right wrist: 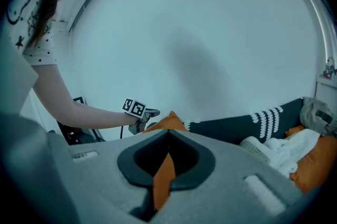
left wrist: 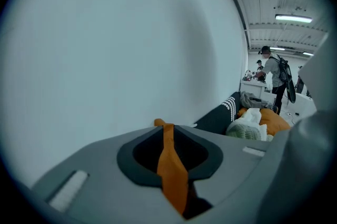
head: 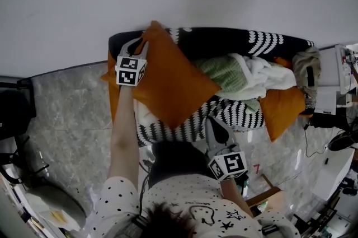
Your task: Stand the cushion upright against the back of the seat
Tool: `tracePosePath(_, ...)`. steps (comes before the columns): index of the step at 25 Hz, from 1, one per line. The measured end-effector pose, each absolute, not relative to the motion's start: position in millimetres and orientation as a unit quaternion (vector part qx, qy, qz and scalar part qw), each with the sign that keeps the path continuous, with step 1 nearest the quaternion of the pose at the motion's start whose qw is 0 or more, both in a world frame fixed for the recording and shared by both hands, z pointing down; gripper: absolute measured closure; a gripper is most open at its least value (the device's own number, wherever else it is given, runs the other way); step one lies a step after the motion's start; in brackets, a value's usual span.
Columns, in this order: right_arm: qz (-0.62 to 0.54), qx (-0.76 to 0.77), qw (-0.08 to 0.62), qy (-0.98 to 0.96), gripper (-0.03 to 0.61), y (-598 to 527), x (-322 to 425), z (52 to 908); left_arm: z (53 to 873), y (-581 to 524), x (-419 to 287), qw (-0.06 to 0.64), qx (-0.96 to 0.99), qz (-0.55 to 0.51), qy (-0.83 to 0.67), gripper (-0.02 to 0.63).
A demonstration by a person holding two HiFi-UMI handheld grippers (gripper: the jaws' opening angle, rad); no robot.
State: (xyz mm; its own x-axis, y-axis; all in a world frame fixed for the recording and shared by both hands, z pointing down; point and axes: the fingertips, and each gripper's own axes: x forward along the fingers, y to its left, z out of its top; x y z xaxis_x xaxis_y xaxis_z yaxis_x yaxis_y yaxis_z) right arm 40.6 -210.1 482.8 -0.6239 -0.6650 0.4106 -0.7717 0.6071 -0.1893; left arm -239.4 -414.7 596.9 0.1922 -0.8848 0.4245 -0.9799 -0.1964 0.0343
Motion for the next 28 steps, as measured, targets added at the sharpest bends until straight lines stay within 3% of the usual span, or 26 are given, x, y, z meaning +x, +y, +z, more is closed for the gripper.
tracePosePath(3,0.171,0.399,0.146,-0.889,0.580,-208.0,35.8,476.1,579.5,-409.7,-242.5,0.141,0.754,0.154,-0.623,0.610)
tracePosePath(14,0.155,0.387,0.127,-0.900,0.580,-196.5,40.4,457.2,498.6,-372.9,-234.9,0.072,0.734,0.154,-0.658,0.614)
tracePosePath(28,0.129,0.367,0.104,-0.915,0.580,-196.2,31.7,436.0,363.7,-293.1,-221.6,0.007,0.709,0.041,-0.704,0.614)
